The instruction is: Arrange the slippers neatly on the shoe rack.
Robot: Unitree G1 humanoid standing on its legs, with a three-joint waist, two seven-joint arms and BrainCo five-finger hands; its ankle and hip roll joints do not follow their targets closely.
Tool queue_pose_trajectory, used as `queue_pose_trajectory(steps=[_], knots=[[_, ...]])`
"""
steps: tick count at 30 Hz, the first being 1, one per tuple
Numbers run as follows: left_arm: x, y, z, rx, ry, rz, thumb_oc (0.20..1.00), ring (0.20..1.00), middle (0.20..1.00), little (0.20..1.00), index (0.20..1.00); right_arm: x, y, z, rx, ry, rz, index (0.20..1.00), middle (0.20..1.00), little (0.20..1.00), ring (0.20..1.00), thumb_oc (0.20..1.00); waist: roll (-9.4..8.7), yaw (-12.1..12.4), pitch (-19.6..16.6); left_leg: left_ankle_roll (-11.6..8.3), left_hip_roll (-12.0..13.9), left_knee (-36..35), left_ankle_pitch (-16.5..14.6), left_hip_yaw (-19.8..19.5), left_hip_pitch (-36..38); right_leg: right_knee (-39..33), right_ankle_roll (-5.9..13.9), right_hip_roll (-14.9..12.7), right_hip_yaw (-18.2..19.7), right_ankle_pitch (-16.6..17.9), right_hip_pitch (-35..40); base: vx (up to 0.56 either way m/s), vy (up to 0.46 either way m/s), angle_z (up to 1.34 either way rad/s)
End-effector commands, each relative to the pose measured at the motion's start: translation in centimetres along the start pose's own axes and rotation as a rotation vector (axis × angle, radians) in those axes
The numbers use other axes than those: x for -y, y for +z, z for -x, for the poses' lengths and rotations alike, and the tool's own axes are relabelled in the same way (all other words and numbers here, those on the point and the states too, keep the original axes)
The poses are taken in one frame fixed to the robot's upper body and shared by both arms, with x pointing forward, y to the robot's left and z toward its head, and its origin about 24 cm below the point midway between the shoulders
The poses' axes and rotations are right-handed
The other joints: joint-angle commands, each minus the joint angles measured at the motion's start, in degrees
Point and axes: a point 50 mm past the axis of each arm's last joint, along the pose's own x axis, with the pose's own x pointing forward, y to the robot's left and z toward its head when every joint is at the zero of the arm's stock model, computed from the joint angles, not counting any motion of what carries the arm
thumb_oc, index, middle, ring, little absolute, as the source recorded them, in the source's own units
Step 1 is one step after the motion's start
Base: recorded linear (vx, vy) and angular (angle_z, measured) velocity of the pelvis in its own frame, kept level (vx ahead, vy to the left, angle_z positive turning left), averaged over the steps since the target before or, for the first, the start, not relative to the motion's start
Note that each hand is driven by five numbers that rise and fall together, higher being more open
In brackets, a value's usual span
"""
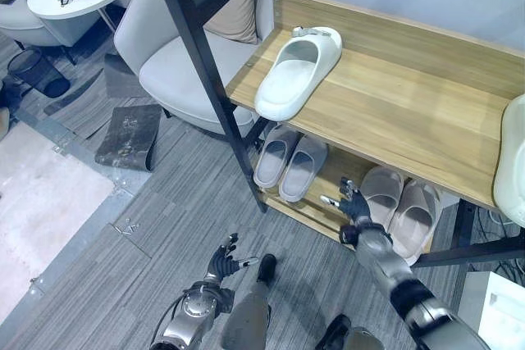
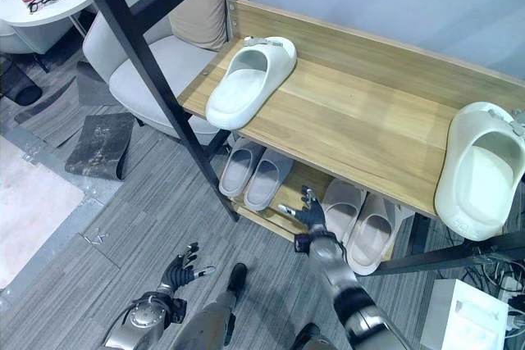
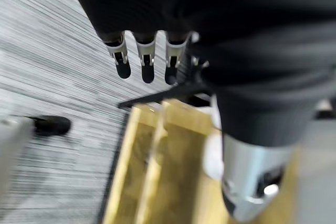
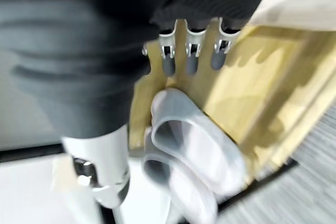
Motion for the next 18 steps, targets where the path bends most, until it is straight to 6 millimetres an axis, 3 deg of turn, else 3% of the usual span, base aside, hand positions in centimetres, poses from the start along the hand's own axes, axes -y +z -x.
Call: queue_pose_trajectory(steps=[1, 3, 4, 7, 8, 9, 10, 11, 12, 13, 18], knots=[[-0.7, 3.4, -0.6, 0.155, -0.12, -0.192, 1.0, 1.0, 1.0, 1.0, 1.0, 1.3, 2.5, 1.0, 0.124, 0.128, 0.164, 1.0, 1.0, 1.0, 1.0, 1.0, -2.1, -2.7, -1.1, -0.33, -1.8, 1.2, -8.6, 4.3, 6.5, -14.2, 2.16, 1.5, 1.1, 9.6, 2.5, 0.1, -0.006, -0.32], [-0.6, 3.8, -0.7, 0.171, -0.141, -0.238, 1.0, 1.0, 1.0, 1.0, 1.0, 1.6, 1.5, 2.0, 0.087, 0.122, 0.137, 1.0, 1.0, 1.0, 1.0, 1.0, -2.06, -3.6, -1.6, -0.28, -1.6, 1.1, -8.9, 5.0, 7.0, -14.8, 2.2, 1.6, 1.8, 9.6, 2.8, 0.1, 0.002, -0.24], [0.0, 5.2, -0.6, 0.229, -0.227, -0.394, 1.0, 1.0, 1.0, 1.0, 1.0, 1.9, -0.5, 3.2, 0.003, 0.117, 0.07, 1.0, 1.0, 1.0, 1.0, 1.0, -1.82, -5.4, -2.6, -0.12, -1.4, 0.8, -9.6, 6.3, 8.4, -15.5, 2.31, 1.9, 3.5, 9.7, 3.1, 0.09, 0.015, -0.29], [1.8, 6.7, -0.9, 0.295, -0.345, -0.533, 1.0, 1.0, 1.0, 1.0, 1.0, 2.2, -2.0, 3.9, -0.061, 0.096, 0.025, 1.0, 1.0, 1.0, 1.0, 1.0, -1.54, -7.8, -3.8, 0.04, -1.1, 0.2, -10.3, 8.6, 10.0, -16.3, 2.28, 2.3, 5.8, 9.8, 3.4, 0.08, 0.015, -0.56], [3.3, 9.2, -1.2, 0.399, -0.409, -0.607, 1.0, 1.0, 1.0, 1.0, 1.0, 2.8, -2.4, 3.8, -0.085, 0.069, 0.05, 1.0, 1.0, 1.0, 1.0, 1.0, -1.33, -9.2, -4.2, 0.26, -1.1, -0.2, -10.4, 9.8, 10.4, -16.5, 2.36, 2.3, 7.0, 10.1, 3.1, 0.03, 0.009, -0.74], [3.3, 9.2, -1.2, 0.4, -0.409, -0.607, 1.0, 1.0, 1.0, 1.0, 1.0, 2.8, -2.4, 3.8, -0.085, 0.069, 0.05, 1.0, 1.0, 1.0, 1.0, 1.0, -1.33, -9.2, -4.2, 0.26, -1.1, -0.2, -10.4, 9.9, 10.4, -16.5, 2.35, 2.3, 7.1, 10.1, 3.1, 0.03, 0.019, -0.54], [5.3, 12.0, -1.4, 0.513, -0.479, -0.651, 1.0, 1.0, 1.0, 1.0, 1.0, 3.4, -2.8, 3.4, -0.105, 0.037, 0.062, 1.0, 1.0, 1.0, 1.0, 1.0, -0.91, -10.6, -4.3, 0.29, -1.1, -0.6, -10.6, 10.6, 11.0, -16.5, 2.38, 2.3, 8.0, 10.2, 2.9, 0.02, 0.013, -0.46], [5.3, 12.0, -1.4, 0.514, -0.479, -0.652, 1.0, 1.0, 1.0, 1.0, 1.0, 3.4, -2.7, 3.4, -0.104, 0.037, 0.062, 1.0, 1.0, 1.0, 1.0, 1.0, -0.91, -10.5, -4.3, 0.29, -1.1, -0.6, -10.6, 10.7, 11.0, -16.5, 2.38, 2.3, 8.0, 10.2, 2.9, 0.03, 0.019, -0.43], [6.5, 15.1, -1.2, 0.636, -0.515, -0.659, 1.0, 1.0, 1.0, 1.0, 1.0, 3.9, -2.9, 2.9, -0.116, 0.004, 0.061, 1.0, 1.0, 1.0, 1.0, 1.0, -0.54, -11.6, -4.3, 0.28, -1.2, -0.8, -10.7, 11.3, 11.3, -16.6, 2.41, 2.4, 8.7, 10.3, 2.8, 0.02, 0.001, -0.38], [7.3, 16.9, -0.5, 0.717, -0.565, -0.675, 1.0, 1.0, 1.0, 1.0, 1.0, 4.0, -3.1, 2.7, -0.126, 0.006, 0.073, 1.0, 1.0, 1.0, 1.0, 1.0, -0.4, -11.8, -4.3, 0.27, -1.2, -0.9, -10.8, 11.5, 11.4, -16.7, 2.41, 2.3, 8.8, 10.4, 2.8, 0.03, 0.002, -0.29], [7.3, 22.6, 2.3, 0.956, -0.603, -0.466, 1.0, 1.0, 1.0, 1.0, 1.0, 4.6, -3.5, 1.9, -0.16, -0.026, 0.132, 1.0, 1.0, 1.0, 1.0, 1.0, 0.11, -11.8, -4.2, -0.06, -1.5, -0.9, -10.6, 11.4, 11.4, -17.3, 2.38, 2.1, 8.4, 10.8, 3.1, 0.0, -0.009, -0.11]])
